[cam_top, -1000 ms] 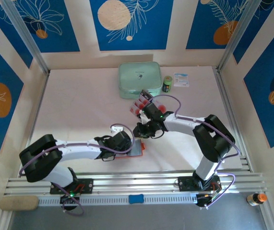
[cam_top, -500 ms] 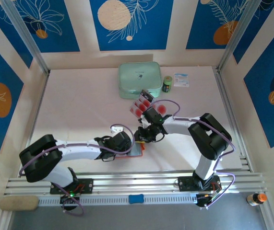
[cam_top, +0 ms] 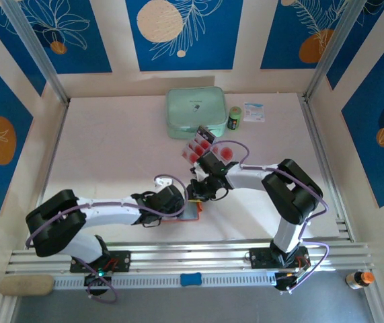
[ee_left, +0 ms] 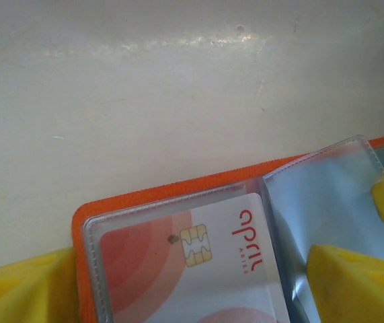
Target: Put the credit cards into the card holder
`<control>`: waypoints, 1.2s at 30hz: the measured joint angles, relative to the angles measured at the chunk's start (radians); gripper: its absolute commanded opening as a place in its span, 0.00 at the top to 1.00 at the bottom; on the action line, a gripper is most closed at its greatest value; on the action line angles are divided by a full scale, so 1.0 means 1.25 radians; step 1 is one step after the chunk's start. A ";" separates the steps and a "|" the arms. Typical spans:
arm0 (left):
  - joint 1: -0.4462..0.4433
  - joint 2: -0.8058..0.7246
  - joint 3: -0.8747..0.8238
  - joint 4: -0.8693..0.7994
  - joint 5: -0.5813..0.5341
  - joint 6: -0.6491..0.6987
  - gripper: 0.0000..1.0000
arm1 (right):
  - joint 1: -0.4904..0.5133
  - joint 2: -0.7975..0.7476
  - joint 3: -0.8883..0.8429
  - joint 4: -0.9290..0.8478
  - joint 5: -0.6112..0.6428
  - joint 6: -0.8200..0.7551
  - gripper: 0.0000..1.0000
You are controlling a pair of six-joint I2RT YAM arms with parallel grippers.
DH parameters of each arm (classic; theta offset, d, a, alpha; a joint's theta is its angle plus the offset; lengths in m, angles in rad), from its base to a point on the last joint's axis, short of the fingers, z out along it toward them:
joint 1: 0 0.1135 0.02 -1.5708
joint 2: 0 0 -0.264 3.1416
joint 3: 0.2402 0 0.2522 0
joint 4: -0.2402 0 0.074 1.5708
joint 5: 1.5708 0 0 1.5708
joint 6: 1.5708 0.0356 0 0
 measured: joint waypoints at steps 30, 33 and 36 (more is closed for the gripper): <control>0.004 -0.520 -0.148 -0.293 -0.172 -0.032 0.04 | 0.137 0.077 0.219 -0.074 0.019 0.087 0.26; 0.005 -0.544 -0.158 -0.324 -0.184 -0.040 0.04 | 0.146 0.105 0.242 -0.074 0.010 0.087 0.26; 0.005 -0.556 -0.160 -0.334 -0.184 -0.041 0.04 | 0.148 0.113 0.246 -0.074 0.005 0.092 0.26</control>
